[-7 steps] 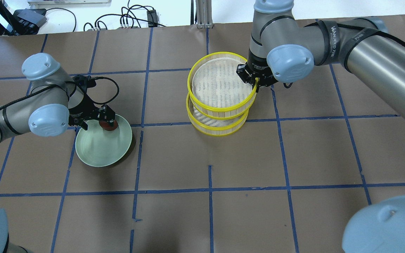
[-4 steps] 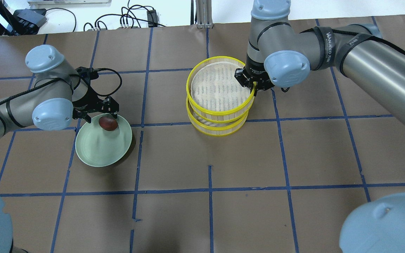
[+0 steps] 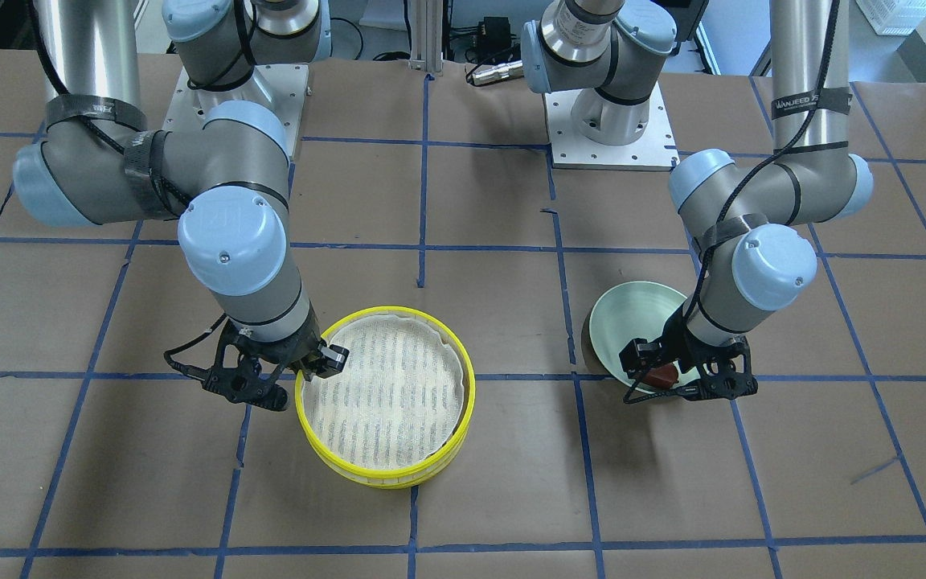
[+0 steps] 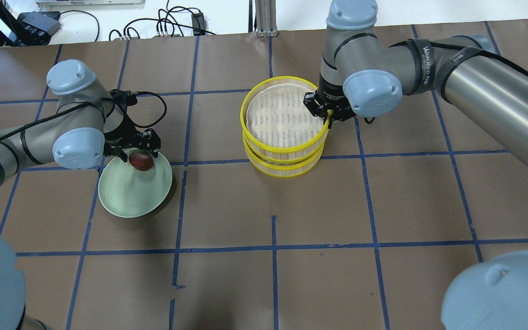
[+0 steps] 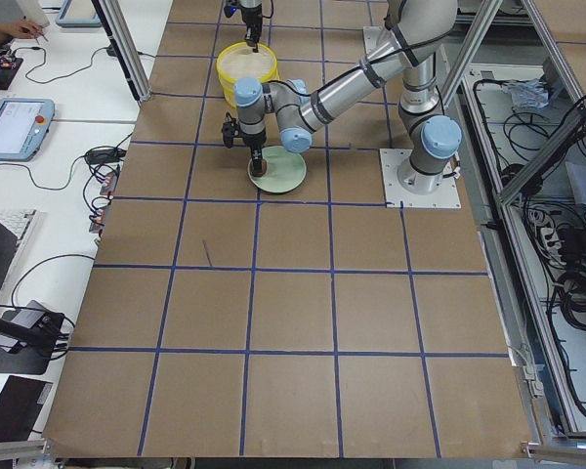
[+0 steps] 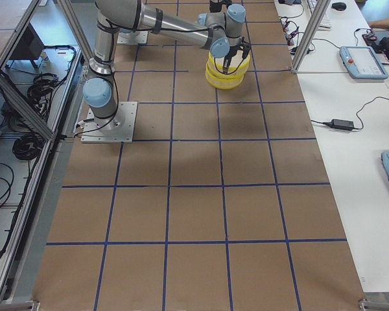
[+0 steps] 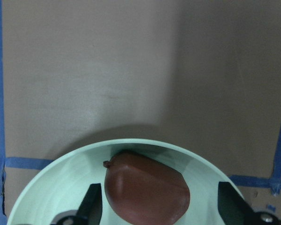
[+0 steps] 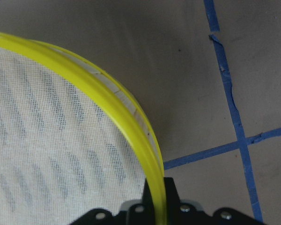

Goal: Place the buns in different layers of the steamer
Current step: 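Grasp the brown bun on the plate with the left gripper and lift it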

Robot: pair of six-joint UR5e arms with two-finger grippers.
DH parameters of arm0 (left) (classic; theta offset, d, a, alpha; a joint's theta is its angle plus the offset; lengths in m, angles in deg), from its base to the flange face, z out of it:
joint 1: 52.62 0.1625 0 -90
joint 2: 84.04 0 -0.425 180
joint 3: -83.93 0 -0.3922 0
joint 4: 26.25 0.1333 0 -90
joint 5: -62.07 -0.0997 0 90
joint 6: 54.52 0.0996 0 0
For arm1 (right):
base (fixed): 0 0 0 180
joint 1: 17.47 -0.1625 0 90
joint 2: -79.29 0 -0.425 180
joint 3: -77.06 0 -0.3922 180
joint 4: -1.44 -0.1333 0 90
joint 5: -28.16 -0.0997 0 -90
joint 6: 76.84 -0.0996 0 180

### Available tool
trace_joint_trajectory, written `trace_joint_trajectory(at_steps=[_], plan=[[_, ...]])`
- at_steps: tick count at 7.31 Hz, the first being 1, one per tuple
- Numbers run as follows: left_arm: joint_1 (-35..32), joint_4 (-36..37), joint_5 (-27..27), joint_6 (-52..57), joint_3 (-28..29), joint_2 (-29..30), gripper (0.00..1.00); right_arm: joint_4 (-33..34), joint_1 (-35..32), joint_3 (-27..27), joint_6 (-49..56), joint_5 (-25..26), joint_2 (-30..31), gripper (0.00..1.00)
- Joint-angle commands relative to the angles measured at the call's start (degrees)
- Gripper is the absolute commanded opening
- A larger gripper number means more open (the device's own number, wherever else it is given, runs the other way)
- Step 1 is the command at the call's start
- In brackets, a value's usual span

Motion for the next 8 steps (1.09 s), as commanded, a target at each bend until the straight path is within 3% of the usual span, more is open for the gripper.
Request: trace_joint_trajectory(at_steps=[1,3,4,6,7,8], plan=[[0.01,0.00,-0.08,2.46,-0.39,0.22,0.86,0.15,0.00,0.76,-0.01,-0.06,-0.02,0.08],[0.10,0.00,-3.65,3.61,-0.74,0.22,0.09,0.67,0.00,0.93,-0.01,-0.33,-0.02,0.08],[0.10,0.18,-5.08,3.79,-0.74,0.22,0.02,0.76,-0.09,1.20,-0.01,-0.94,-0.02,0.08],[0.01,2.02,-6.57,5.28,0.31,-1.96,0.01,0.50,-0.18,1.28,0.16,-1.38,-0.02,0.08],[-0.16,1.33,-6.67,4.93,2.06,-3.63,0.01,0.41,-0.18,1.81,0.25,-1.38,-0.02,0.16],[-0.77,-0.94,-6.68,4.41,3.55,-5.30,0.01,0.41,-0.18,1.99,0.51,-0.86,0.16,0.75]])
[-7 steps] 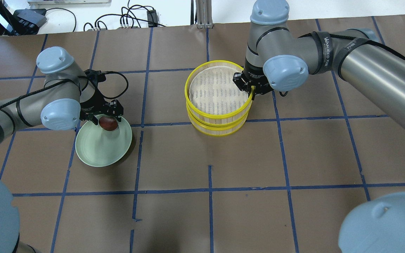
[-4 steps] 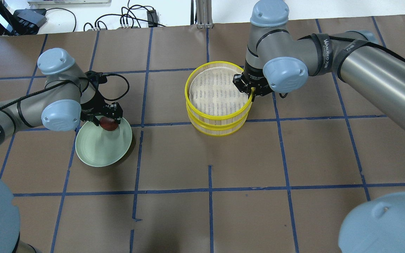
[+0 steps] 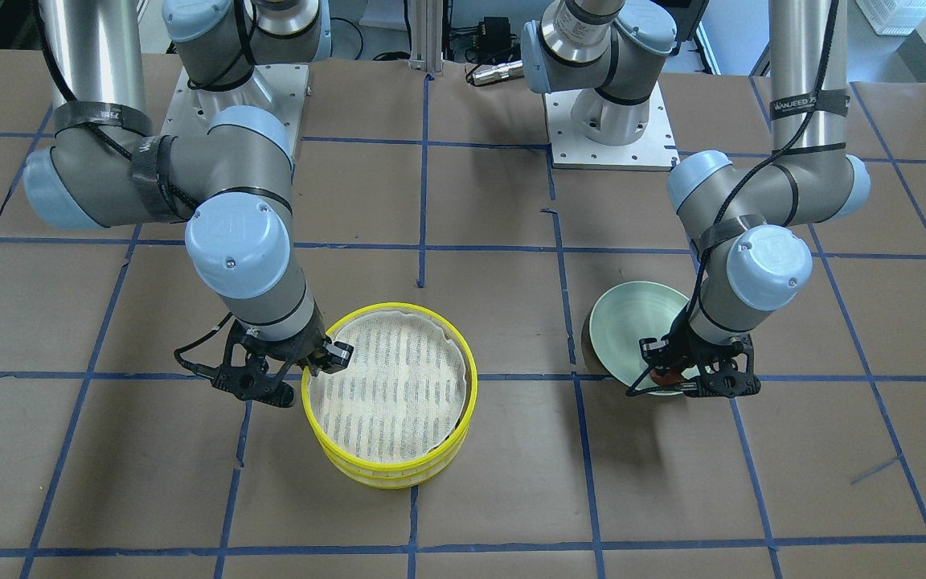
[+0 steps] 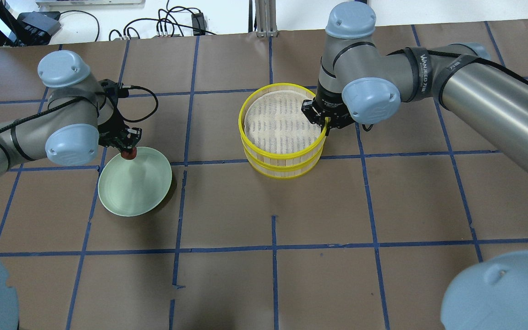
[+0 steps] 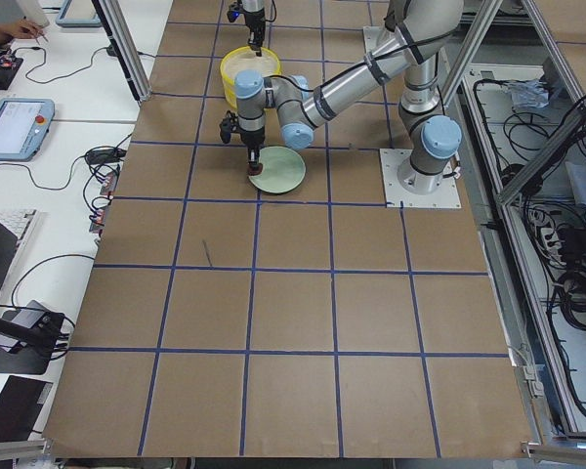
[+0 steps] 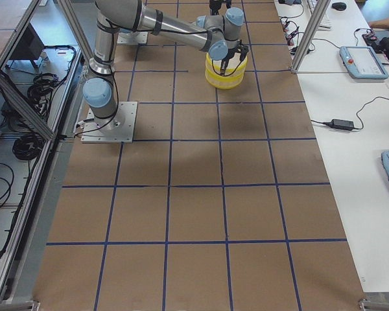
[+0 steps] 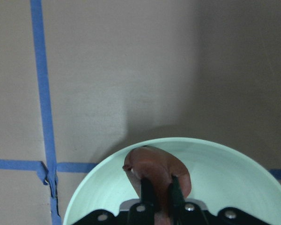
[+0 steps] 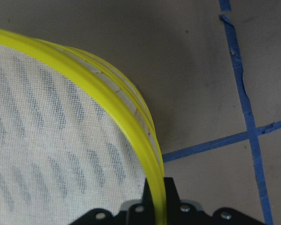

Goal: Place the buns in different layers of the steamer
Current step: 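Grasp the brown bun on the plate with the left gripper and lift it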

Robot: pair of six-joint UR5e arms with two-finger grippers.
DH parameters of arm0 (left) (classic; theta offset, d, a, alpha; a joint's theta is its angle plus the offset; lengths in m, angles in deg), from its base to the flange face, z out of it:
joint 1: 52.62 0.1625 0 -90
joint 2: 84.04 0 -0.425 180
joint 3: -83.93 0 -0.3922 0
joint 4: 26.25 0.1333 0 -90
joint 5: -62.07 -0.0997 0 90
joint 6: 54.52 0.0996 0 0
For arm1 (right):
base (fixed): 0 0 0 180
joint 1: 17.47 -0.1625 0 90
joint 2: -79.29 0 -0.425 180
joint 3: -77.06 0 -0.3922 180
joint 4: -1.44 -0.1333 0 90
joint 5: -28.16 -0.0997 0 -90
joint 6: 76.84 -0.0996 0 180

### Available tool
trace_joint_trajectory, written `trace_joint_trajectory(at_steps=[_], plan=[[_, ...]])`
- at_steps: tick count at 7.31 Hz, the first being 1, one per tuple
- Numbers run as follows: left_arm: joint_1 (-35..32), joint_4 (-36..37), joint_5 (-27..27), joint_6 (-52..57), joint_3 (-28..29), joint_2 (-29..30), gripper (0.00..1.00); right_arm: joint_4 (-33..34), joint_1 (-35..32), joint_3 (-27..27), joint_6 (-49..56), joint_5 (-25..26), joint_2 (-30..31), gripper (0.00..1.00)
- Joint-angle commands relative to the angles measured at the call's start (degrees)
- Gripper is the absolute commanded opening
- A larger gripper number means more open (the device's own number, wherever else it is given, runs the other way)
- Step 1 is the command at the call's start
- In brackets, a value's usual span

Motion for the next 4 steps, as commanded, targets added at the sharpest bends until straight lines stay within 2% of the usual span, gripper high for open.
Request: trace_joint_trajectory(at_steps=[1,2,4], plan=[[-1.94,-3.79,0.30,-0.88,2.15,-4.86,0.01,0.37,-0.02,0.07,0.51,0.31,0.47,0.99],[-4.48,-3.81,0.39,-1.40,2.59,-6.28,0.02,-0.49,0.16,-0.37,0.51,0.57,0.82,1.00],[-11.50,-3.81,5.54,-14.25,5.66,-6.56,0.02,-2.68,1.81,-0.63,3.04,0.57,6.34,1.00]])
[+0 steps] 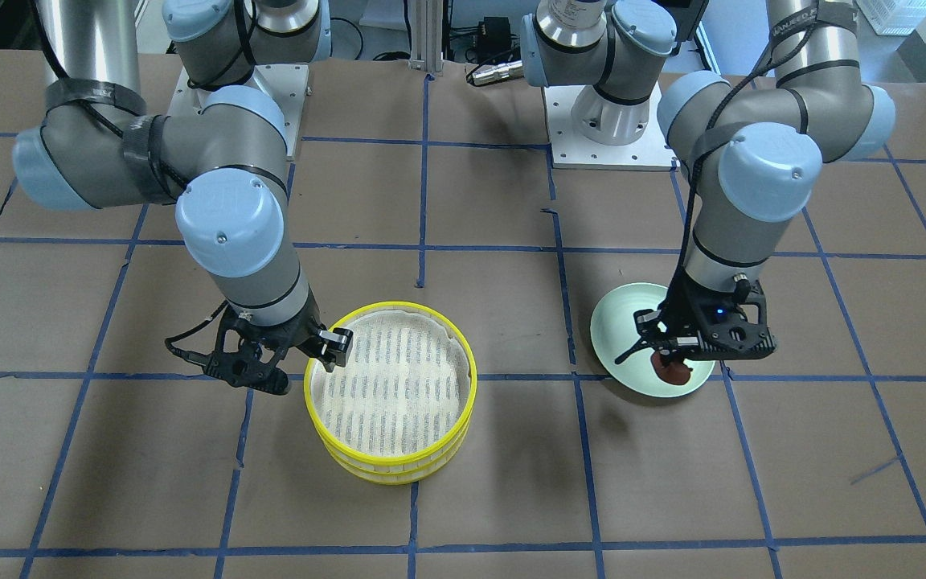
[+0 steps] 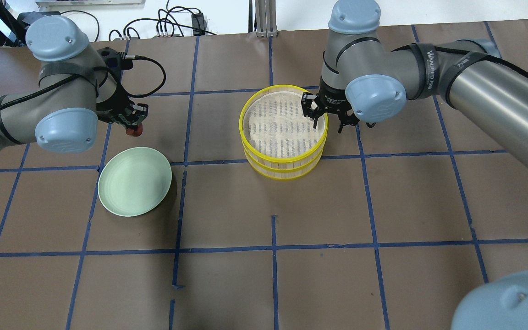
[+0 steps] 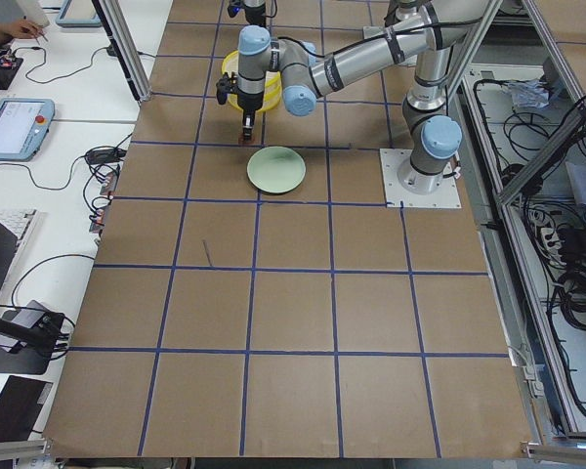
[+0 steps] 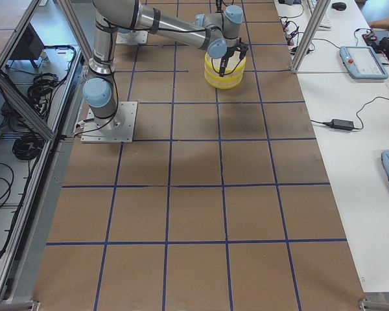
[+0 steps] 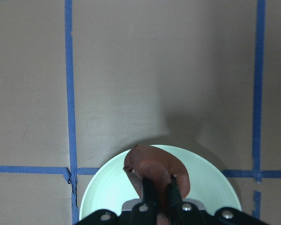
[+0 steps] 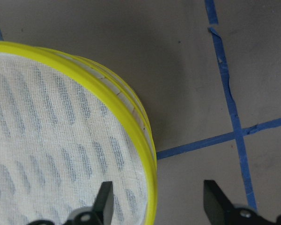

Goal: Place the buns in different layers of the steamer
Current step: 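Grasp the brown bun on the plate with the left gripper and lift it, then carry the brown bun over the steamer and release it into the top tier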

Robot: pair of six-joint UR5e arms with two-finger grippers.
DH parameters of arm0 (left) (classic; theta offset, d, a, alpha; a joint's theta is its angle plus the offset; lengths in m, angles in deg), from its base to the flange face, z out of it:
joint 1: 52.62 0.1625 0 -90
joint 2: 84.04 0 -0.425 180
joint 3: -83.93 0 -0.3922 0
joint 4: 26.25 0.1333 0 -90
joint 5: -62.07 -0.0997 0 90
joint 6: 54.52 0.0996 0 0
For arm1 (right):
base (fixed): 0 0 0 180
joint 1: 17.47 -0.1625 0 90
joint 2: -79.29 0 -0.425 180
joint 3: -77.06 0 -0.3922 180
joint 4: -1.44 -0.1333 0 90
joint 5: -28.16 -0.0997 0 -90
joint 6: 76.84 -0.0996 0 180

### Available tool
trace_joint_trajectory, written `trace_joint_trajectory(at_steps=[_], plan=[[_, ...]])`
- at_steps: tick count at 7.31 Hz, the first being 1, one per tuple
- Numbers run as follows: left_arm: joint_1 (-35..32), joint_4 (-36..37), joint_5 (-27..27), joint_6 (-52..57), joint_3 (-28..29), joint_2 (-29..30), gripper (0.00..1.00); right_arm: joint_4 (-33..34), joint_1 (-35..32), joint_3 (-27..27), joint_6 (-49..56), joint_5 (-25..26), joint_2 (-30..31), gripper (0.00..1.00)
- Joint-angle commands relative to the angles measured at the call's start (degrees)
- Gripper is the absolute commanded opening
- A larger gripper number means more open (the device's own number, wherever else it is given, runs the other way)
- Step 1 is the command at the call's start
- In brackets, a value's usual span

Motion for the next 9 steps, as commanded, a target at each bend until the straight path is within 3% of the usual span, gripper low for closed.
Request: trace_joint_trajectory(at_steps=[1,2,3,4,5,6,7,9], plan=[[-8.30,0.49,7.59,-17.81,4.32,0.24,0.02,-7.04,3.90,-2.38,5.99,0.04,5.71,1.00],[-11.56,1.02,10.33,-26.00,5.91,1.21,0.02,-13.88,6.71,-5.88,9.78,0.04,7.65,1.00],[-14.29,6.85,16.10,-33.13,6.88,4.26,0.02,-22.13,8.91,-10.10,13.55,0.39,10.19,1.00],[-16.84,15.26,17.81,-41.82,7.58,8.73,0.02,-26.99,10.50,-10.92,17.16,1.26,13.53,0.97],[-19.30,19.78,17.83,-45.47,8.11,11.82,0.04,-27.30,11.12,-10.93,18.50,1.27,15.56,0.98],[-20.02,19.83,17.74,-46.38,8.64,12.89,0.69,-27.22,10.26,-11.02,18.43,1.09,16.10,0.98],[-20.03,20.00,17.91,-46.47,9.08,12.99,1.00,-27.13,10.16,-10.76,18.43,1.01,15.76,0.98],[-20.03,19.74,17.92,-46.56,9.70,13.08,1.00,-26.52,10.16,-10.05,18.51,0.65,15.93,0.98]])
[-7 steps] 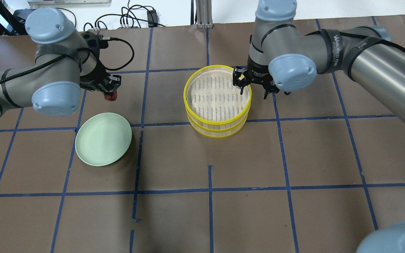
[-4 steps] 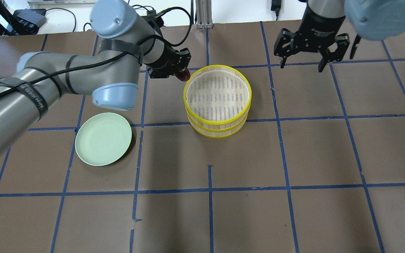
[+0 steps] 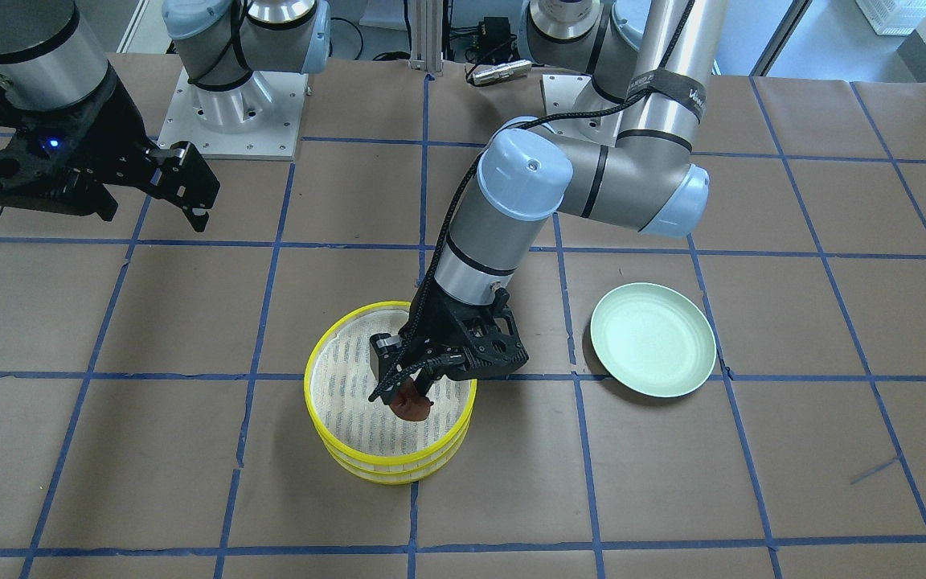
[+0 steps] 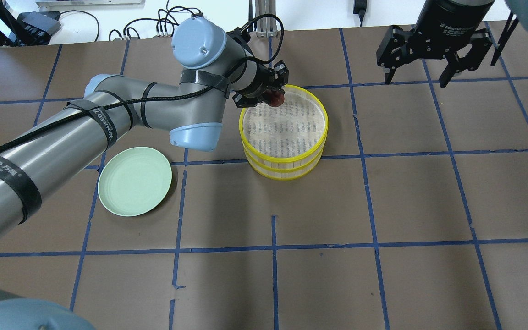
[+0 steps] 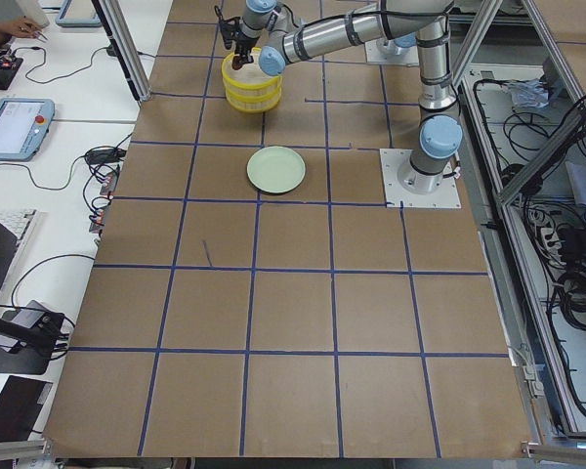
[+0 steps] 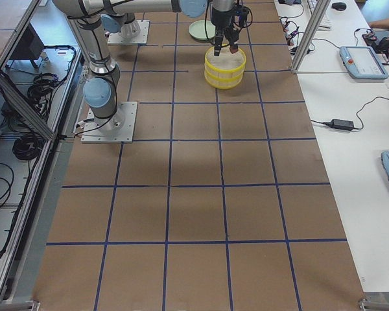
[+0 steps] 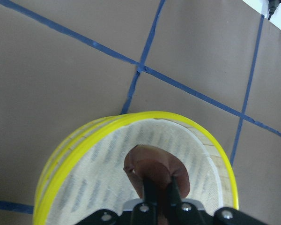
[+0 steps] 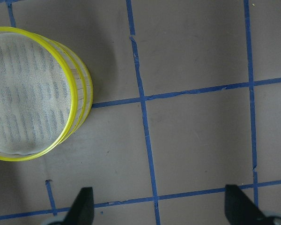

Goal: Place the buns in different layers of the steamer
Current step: 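Carry the brown bun over the steamer and release it into the top tier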

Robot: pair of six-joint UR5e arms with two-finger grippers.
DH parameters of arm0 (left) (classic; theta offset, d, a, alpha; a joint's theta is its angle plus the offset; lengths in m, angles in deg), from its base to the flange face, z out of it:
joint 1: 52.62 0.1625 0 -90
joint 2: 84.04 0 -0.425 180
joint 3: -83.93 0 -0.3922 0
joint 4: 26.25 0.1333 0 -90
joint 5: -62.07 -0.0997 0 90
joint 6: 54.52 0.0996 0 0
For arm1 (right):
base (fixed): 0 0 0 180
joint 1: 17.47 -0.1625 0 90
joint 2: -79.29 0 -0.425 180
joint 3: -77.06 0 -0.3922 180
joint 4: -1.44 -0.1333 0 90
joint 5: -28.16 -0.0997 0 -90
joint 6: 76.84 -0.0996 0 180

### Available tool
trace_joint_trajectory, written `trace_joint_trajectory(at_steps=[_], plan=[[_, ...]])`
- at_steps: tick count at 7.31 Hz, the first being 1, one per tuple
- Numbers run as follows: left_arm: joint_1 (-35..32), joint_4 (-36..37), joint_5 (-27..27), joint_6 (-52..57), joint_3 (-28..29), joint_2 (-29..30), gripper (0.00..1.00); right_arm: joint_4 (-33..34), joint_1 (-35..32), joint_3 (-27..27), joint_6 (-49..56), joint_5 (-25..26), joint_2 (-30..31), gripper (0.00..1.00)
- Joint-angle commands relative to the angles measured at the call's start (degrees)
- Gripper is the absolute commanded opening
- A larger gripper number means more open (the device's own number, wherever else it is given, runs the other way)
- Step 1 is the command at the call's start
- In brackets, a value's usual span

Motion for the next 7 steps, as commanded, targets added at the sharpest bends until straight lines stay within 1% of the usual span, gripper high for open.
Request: trace_joint_trajectory(at_steps=[1,3,4,5,6,7], plan=[[-0.07,0.03,-0.05,-0.16,0.28,0.04,1.00,0.27,-0.04,0.30,0.06,-0.10,0.20,0.98],[-0.07,-0.23,-0.14,1.15,0.37,-0.66,1.00,0.27,-0.04,0.30,0.06,-0.01,0.11,0.98],[0.02,-3.45,-0.14,6.38,0.46,-1.97,1.00,0.27,-0.04,0.30,0.06,0.08,0.11,0.98],[0.37,-8.01,-0.14,16.79,1.07,-3.29,1.00,0.27,-0.04,0.30,0.06,0.08,0.11,0.98],[2.29,-14.06,-0.23,27.77,1.59,-4.60,1.00,0.35,-0.04,0.30,0.06,0.08,0.11,0.98],[7.26,-20.21,-0.40,37.62,1.69,-6.44,1.00,0.36,-0.04,0.30,-0.02,-0.01,0.11,0.98]])
